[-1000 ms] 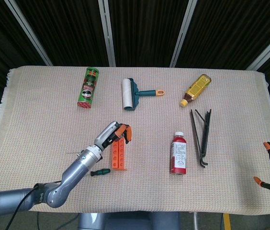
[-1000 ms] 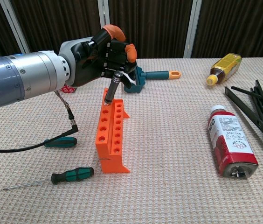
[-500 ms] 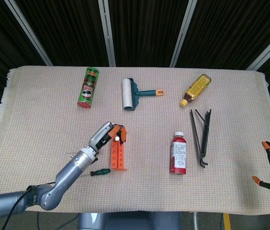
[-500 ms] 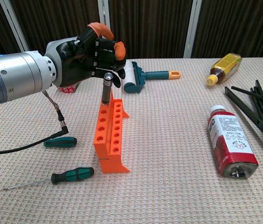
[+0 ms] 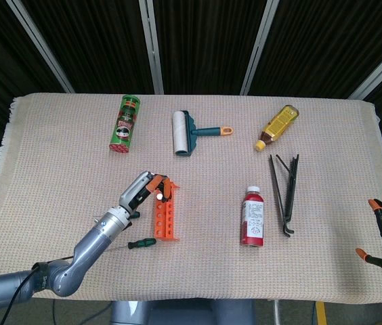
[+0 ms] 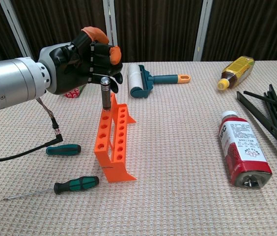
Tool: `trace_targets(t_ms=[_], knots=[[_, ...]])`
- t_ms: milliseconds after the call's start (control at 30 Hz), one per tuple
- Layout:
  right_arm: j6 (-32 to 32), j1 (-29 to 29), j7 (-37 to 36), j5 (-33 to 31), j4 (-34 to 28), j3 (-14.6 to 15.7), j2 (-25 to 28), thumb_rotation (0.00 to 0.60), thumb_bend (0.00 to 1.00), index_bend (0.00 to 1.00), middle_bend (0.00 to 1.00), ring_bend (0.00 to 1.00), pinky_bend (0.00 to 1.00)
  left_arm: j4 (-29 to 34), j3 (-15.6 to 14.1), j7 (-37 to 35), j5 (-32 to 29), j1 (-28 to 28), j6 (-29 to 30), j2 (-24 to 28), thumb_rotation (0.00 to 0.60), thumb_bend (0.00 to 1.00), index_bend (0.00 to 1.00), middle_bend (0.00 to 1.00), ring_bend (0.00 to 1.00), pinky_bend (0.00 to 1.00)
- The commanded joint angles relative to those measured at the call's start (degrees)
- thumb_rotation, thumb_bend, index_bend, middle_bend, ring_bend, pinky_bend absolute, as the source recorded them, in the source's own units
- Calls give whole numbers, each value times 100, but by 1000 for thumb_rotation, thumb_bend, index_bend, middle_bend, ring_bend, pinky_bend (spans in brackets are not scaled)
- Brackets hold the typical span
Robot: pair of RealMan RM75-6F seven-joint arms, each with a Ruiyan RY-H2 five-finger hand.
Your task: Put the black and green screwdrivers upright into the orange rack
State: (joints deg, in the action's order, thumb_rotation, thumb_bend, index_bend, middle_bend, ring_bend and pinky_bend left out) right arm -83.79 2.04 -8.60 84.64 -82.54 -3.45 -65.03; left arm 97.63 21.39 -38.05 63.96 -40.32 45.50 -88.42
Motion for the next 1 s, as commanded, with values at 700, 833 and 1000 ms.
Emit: trace_targets(t_ms=[700,833,1000], knots=[[9,14,8,7,-28,11,4,600,0,8,50,0,0,-250,-228,908,1268,214,1382,-102,99,618,358,295,128,241],[-30,-10,-54,10,17,14,-11,600,0,8,50,0,0,-378,-563,1454,1780,271,1584,91,198,402,182,118,2,33],[-37,-4,-115,53,77,27,-26,600,0,9,50,0,0,-651,-1060,2259,2362,520,2082,216,484,380,68,32,0,10]])
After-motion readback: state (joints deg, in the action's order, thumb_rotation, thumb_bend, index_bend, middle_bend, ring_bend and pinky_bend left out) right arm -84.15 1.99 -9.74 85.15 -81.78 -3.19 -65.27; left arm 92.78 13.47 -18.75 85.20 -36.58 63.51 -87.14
